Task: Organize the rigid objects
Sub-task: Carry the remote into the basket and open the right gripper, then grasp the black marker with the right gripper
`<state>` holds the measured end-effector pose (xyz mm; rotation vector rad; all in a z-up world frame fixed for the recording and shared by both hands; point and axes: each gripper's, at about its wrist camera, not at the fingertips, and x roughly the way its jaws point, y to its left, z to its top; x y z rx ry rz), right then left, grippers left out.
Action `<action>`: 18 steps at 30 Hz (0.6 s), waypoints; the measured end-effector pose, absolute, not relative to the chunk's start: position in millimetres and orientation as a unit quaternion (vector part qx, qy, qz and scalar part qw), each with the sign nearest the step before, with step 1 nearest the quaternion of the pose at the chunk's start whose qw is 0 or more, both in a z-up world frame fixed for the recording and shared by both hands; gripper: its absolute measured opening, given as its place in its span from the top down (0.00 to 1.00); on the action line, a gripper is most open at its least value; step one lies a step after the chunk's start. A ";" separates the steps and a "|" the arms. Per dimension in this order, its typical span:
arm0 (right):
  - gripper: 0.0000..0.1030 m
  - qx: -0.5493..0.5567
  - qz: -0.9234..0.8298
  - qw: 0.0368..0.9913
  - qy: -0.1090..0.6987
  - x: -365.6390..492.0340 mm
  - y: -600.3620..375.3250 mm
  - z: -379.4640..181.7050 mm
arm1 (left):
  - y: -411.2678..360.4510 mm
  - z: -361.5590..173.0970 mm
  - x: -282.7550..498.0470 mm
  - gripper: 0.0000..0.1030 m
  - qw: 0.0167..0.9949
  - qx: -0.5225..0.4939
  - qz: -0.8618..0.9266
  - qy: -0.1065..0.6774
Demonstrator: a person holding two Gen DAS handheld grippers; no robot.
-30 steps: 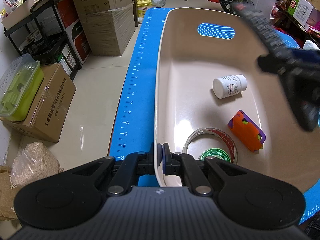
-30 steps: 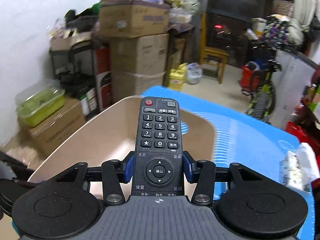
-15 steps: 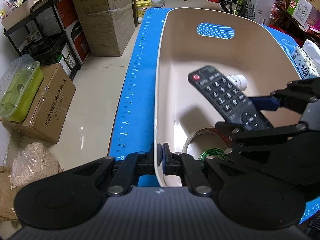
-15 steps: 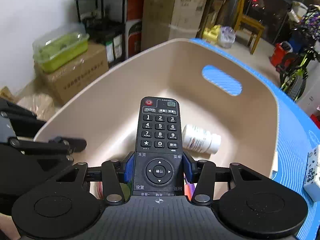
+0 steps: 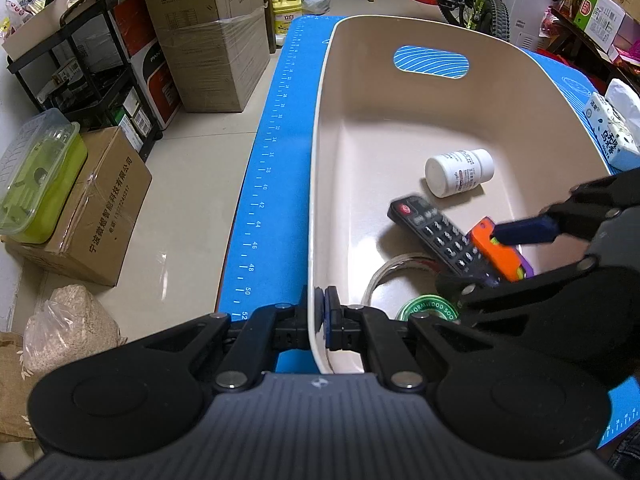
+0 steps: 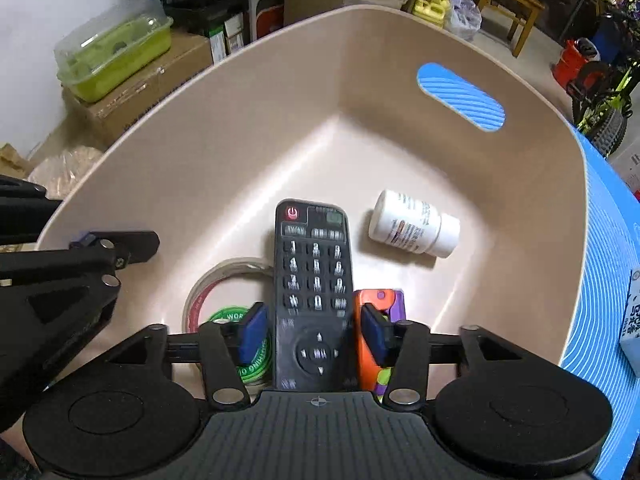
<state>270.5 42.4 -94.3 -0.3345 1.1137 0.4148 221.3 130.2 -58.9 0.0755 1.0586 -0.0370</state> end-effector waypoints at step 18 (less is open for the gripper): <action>0.35 -0.060 0.120 0.917 0.375 243.8 -82.3 -10.6 | 130.5 -58.9 220.7 0.94 0.862 0.033 -0.019 0.505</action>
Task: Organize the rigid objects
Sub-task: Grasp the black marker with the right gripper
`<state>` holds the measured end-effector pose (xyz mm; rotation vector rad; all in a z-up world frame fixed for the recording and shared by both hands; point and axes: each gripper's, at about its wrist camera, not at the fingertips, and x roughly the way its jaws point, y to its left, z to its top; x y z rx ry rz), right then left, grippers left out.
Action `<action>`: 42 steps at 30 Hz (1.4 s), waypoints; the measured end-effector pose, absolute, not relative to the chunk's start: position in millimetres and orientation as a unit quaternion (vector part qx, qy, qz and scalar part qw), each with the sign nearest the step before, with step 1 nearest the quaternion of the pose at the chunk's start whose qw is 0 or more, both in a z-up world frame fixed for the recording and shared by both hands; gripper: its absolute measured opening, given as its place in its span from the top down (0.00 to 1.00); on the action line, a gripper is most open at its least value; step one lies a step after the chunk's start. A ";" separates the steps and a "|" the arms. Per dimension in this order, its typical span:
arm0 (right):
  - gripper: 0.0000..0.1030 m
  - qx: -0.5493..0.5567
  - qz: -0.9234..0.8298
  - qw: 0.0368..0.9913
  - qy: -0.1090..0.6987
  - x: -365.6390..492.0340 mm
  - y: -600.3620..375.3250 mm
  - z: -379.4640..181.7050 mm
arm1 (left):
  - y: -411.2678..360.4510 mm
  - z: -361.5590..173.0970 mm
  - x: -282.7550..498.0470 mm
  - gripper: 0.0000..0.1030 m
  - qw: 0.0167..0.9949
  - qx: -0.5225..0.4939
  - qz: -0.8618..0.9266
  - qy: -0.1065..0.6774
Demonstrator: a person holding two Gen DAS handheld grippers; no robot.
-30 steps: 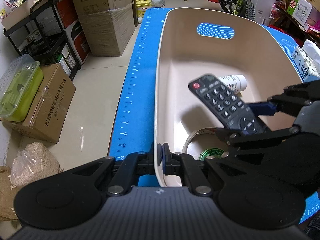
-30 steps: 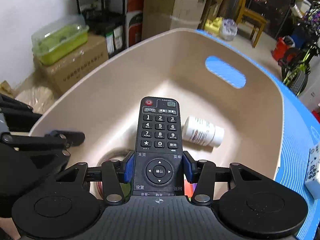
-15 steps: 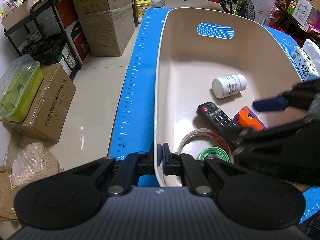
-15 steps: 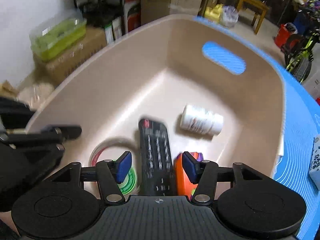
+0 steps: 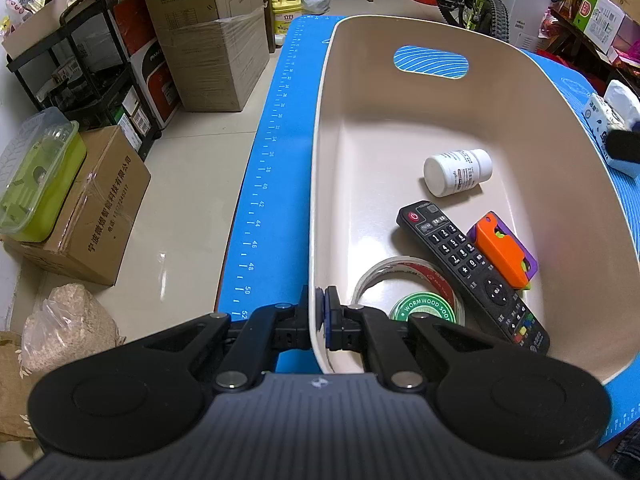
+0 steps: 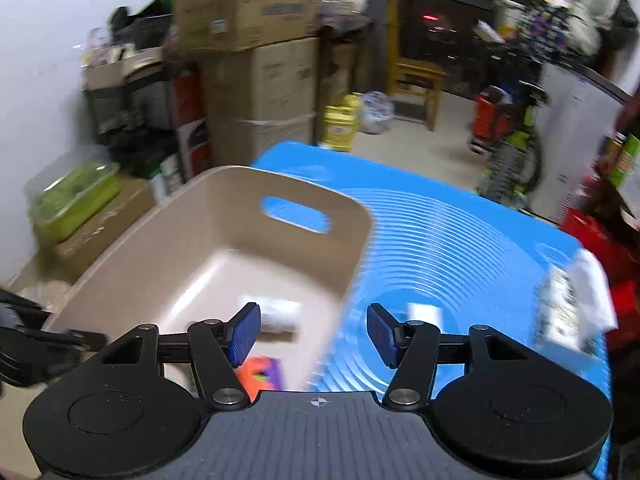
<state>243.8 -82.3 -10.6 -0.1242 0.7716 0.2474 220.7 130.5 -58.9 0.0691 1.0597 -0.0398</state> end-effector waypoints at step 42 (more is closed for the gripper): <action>0.75 -0.070 0.019 0.897 0.436 271.1 -152.9 -134.2 | 131.4 -58.3 219.9 0.94 0.862 0.035 -0.018 0.506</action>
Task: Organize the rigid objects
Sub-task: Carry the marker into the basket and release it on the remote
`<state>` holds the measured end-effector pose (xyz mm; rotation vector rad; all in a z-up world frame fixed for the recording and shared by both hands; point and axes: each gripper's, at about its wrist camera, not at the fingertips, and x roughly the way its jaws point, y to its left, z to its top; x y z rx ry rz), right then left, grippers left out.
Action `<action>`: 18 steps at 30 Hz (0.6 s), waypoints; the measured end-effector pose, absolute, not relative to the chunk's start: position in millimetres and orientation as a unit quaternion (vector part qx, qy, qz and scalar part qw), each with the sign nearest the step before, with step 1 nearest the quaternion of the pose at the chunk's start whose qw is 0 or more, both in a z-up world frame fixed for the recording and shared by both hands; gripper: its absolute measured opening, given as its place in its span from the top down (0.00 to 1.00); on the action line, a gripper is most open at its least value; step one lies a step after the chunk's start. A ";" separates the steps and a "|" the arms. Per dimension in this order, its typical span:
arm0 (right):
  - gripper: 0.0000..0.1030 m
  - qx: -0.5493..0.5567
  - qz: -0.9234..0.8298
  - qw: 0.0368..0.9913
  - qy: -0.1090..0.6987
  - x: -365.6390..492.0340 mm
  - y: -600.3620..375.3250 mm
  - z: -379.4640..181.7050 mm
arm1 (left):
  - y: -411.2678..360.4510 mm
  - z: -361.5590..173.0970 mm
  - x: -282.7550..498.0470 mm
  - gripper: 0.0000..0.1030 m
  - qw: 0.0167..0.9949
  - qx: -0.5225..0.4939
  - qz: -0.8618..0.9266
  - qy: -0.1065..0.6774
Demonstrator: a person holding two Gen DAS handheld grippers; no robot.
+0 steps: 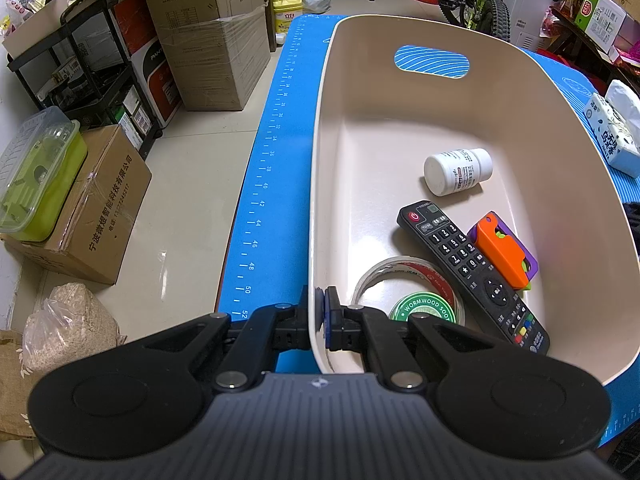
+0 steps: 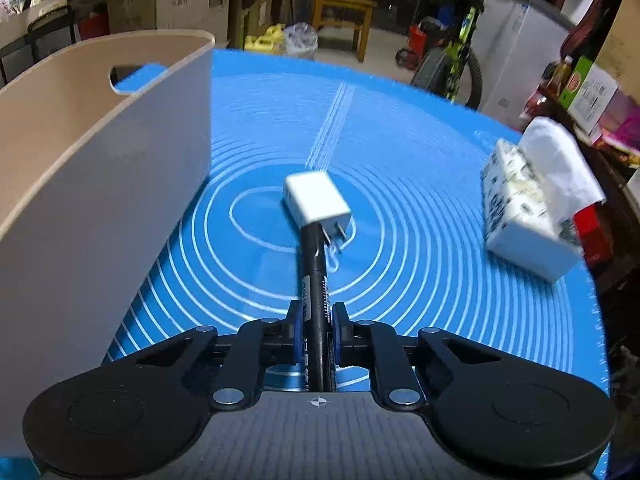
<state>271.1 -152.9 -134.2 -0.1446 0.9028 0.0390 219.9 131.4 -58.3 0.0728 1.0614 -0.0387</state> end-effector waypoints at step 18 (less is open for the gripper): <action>0.76 -0.054 0.070 0.951 0.296 230.6 -113.1 -18.9 | 131.7 -58.6 219.8 0.94 0.862 0.034 -0.019 0.506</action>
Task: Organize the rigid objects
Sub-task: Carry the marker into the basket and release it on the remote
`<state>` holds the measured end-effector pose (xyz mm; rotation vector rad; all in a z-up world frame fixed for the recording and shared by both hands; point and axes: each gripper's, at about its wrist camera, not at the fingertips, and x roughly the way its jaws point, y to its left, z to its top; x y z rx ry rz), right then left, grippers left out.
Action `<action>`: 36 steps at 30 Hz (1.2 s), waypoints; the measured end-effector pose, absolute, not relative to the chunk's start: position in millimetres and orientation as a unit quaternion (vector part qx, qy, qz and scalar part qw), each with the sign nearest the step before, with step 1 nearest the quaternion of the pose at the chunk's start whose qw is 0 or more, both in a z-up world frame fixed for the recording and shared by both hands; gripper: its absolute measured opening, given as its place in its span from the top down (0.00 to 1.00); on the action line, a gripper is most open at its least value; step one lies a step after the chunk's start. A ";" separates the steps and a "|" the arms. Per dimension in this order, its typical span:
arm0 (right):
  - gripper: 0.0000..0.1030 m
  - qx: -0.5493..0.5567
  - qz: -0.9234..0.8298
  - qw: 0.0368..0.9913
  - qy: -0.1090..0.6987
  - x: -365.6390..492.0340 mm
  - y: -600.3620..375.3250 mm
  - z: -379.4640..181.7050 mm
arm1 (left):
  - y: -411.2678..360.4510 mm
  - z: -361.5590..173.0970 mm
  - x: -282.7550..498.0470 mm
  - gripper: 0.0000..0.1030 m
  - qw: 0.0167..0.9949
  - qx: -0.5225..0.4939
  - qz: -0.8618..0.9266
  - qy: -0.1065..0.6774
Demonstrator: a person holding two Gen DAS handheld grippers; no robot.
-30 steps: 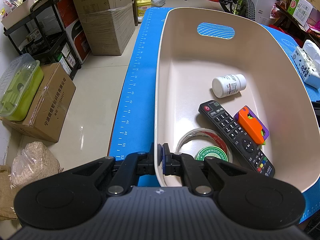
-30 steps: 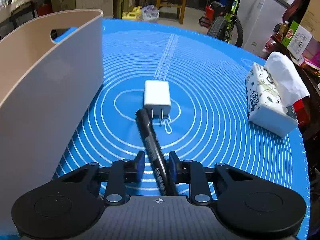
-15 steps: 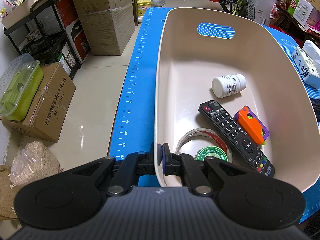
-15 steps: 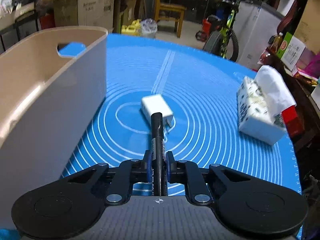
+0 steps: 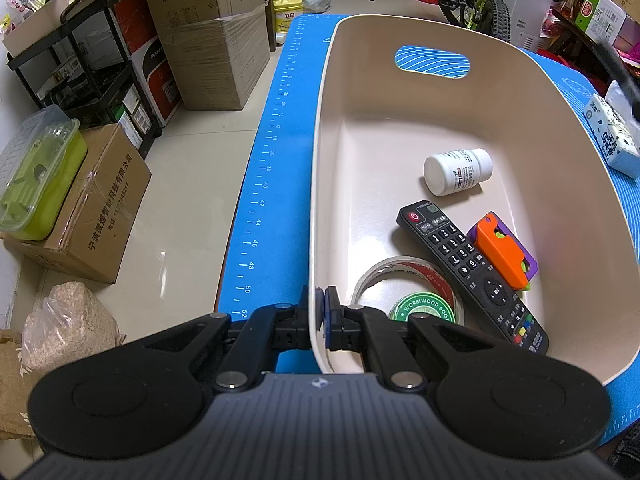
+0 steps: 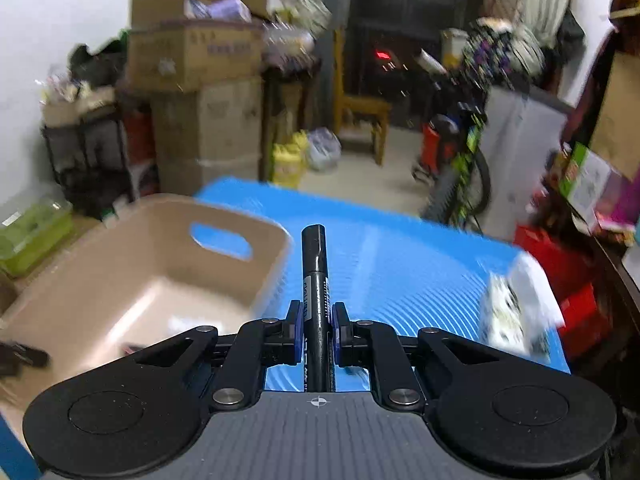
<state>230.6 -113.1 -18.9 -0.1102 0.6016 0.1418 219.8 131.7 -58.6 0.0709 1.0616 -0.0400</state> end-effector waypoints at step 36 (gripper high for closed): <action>0.57 -0.147 0.186 0.855 0.462 245.5 15.8 -84.8 | 131.1 -59.3 218.2 0.94 0.861 0.035 -0.020 0.506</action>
